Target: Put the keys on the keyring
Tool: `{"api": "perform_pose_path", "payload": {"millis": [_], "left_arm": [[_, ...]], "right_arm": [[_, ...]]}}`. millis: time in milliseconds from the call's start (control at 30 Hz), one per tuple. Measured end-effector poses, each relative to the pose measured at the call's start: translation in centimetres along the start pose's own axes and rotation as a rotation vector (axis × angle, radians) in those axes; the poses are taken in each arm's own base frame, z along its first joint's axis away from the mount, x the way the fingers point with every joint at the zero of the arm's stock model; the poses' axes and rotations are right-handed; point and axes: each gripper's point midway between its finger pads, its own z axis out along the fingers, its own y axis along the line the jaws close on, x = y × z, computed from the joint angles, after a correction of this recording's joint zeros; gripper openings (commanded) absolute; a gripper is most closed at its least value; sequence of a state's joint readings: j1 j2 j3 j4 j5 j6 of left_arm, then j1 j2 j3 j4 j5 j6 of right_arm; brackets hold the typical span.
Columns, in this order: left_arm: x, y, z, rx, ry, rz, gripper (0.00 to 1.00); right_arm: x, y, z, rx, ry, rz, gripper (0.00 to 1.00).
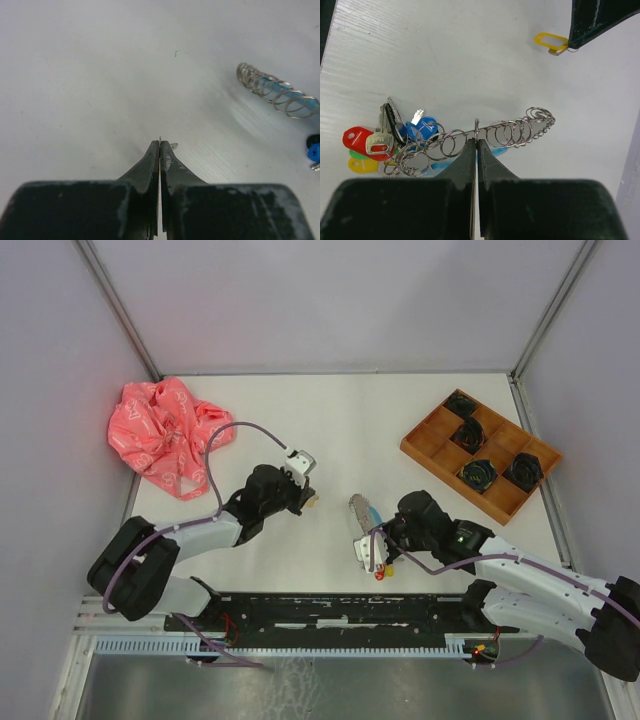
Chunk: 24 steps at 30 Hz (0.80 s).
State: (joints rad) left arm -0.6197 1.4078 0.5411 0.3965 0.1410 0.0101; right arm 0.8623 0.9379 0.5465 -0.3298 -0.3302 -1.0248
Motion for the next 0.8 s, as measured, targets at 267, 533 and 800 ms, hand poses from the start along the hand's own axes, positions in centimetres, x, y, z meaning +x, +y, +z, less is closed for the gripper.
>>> {"api": "perform_pose_path", "payload": {"millis": [267, 533, 800], "left_arm": [[-2.3, -2.2, -2.0, 0.109, -0.156, 0.054, 0.03], [-3.9, -5.5, -3.7, 0.298, -0.281, 0.196, 0.03], [-3.2, -8.9, -5.9, 0.454, -0.387, 0.423, 0.03]], "right_arm": [[-0.3, 0.0, -0.1, 0.013, -0.01, 0.055, 0.01], [-1.0, -0.8, -0.3, 0.052, -0.037, 0.121, 0.01], [-1.9, -1.7, -0.4, 0.076, -0.067, 0.171, 0.01]]}}
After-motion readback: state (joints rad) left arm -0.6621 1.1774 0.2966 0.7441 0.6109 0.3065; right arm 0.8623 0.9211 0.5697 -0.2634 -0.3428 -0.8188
